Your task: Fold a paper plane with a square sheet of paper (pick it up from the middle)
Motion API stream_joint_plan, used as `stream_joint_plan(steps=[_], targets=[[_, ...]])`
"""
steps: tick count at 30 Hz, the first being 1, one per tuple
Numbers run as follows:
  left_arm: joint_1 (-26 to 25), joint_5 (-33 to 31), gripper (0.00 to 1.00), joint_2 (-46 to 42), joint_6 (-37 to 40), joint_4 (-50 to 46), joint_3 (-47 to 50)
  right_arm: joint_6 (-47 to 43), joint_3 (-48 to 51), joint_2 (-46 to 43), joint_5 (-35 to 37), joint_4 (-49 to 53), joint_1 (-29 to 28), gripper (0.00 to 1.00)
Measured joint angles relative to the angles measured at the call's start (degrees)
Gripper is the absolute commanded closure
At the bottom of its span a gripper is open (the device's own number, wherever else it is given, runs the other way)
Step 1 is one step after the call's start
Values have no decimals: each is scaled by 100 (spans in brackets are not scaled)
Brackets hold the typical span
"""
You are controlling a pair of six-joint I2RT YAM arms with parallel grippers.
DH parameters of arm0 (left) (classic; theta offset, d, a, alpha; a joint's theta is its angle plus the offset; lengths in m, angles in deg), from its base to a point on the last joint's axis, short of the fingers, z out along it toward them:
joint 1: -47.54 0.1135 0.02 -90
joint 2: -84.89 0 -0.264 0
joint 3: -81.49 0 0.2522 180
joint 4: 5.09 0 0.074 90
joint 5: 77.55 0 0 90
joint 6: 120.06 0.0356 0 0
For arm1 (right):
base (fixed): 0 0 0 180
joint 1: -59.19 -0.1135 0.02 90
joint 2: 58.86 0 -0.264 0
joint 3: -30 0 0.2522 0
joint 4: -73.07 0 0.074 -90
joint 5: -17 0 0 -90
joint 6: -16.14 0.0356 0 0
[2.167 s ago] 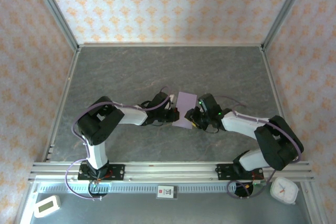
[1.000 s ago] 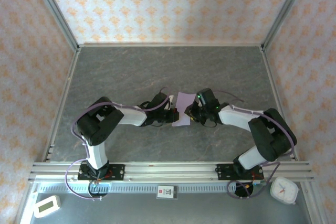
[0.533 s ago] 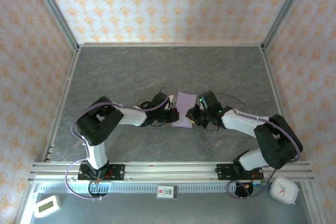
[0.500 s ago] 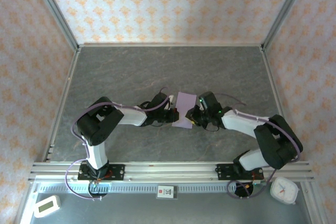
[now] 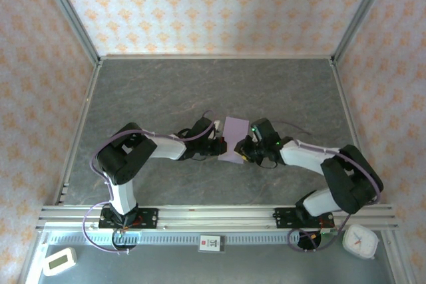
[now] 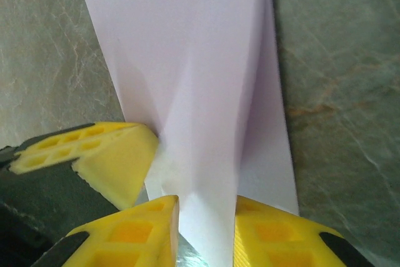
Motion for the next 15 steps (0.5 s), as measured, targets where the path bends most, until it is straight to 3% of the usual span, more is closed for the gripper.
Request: stream_joint_plan(steps=[15], targets=[[0,-2,100,-24,0,-46,0,-293,-514,575,-20,-85,404,71]])
